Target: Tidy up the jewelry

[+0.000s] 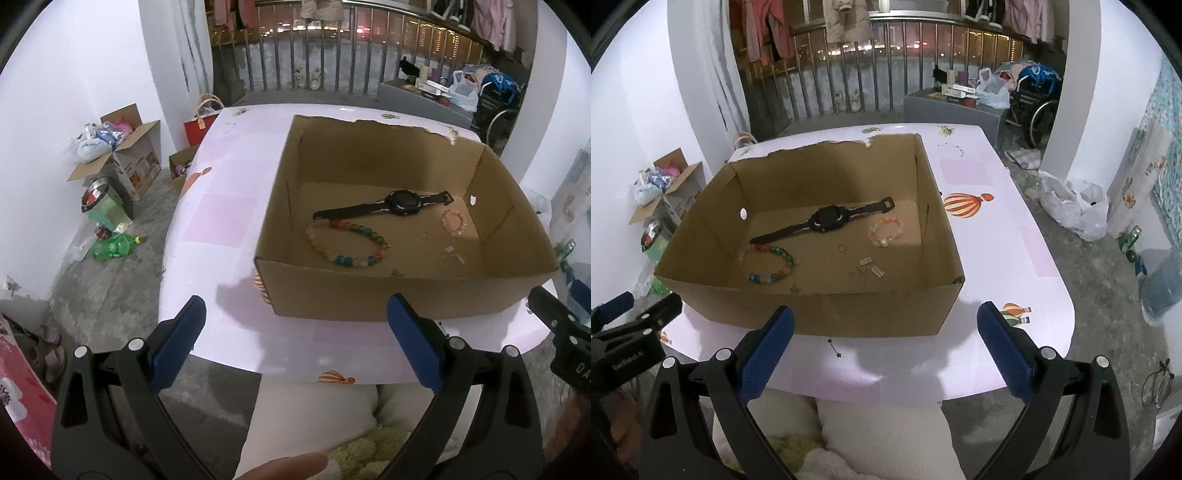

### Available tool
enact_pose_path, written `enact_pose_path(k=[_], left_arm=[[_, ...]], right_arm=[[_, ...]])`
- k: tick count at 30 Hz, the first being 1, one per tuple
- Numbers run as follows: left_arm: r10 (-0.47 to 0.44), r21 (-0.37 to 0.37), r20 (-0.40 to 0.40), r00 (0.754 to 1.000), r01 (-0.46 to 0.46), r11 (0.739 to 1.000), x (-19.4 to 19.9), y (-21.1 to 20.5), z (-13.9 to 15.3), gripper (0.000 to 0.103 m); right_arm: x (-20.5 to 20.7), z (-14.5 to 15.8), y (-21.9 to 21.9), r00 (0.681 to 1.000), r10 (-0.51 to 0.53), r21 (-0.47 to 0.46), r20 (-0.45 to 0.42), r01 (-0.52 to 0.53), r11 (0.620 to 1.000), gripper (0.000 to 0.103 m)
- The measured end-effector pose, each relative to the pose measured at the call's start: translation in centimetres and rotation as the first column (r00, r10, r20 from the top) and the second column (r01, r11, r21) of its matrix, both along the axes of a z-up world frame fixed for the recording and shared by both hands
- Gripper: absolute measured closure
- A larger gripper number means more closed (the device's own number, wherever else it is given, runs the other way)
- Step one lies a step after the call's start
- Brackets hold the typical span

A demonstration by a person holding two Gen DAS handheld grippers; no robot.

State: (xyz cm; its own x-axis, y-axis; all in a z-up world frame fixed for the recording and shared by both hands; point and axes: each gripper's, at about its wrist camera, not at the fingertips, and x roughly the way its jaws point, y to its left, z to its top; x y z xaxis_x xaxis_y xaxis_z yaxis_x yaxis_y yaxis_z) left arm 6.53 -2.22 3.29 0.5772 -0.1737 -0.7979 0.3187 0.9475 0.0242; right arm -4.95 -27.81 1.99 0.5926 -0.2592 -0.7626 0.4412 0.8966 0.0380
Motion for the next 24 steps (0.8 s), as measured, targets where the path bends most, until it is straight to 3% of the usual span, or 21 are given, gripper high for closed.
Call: enact_pose_path(k=[24], left_arm=[[0.022,0.033,-0.061,0.998,-0.02,0.999,1.0,0.0,-1.1,0.008]], right_arm=[[-0.2,-1.0,-0.9,0.998,-0.031,0.028,-0.06,0.033,0.999,0.007]])
